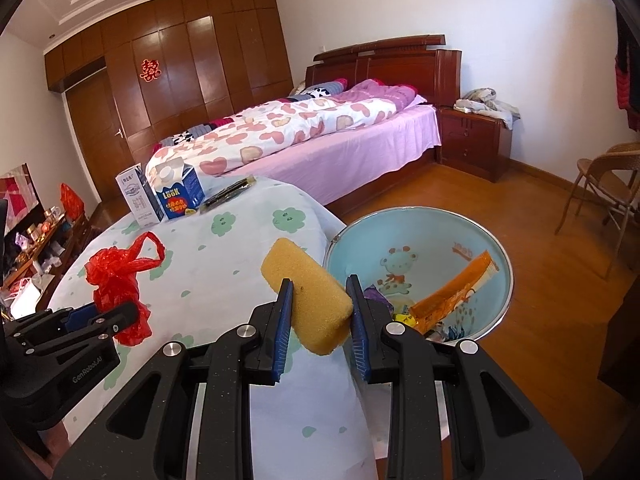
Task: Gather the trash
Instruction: 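Carry the red bag and yellow sponge over the blue bin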
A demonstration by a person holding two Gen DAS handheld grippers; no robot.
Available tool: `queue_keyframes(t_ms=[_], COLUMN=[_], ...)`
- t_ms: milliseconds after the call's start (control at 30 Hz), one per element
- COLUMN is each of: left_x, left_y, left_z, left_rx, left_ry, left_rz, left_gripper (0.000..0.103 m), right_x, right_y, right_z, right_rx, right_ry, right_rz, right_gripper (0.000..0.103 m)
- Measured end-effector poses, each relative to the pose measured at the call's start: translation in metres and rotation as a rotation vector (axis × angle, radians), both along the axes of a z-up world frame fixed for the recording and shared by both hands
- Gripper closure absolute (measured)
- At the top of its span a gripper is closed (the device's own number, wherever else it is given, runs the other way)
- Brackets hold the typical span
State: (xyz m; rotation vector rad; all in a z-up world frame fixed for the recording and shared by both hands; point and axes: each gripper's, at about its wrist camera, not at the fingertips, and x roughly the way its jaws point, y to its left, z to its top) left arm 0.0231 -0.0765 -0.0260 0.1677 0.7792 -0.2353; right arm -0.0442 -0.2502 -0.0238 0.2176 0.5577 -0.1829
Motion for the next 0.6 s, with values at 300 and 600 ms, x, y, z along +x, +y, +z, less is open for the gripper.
queue_keyframes(t_ms=[300, 600], left_x=[-0.009, -0.011], left_y=[-0.004, -0.008], left_z=[0.006, 0.009], left_rx=[0.002, -0.004], left_ry=[-0.016, -0.018], left_rz=[-0.015, -0.024], left_gripper=[0.074, 0.074], right_x=[-0.011, -0.018], right_y=[0.001, -0.004], right_z=[0.005, 0.009], right_rx=[-0.008, -0.01], right_ry=[-0.012, -0.021], right_rz=[-0.009, -0.032], right_gripper=[0.076, 0.076])
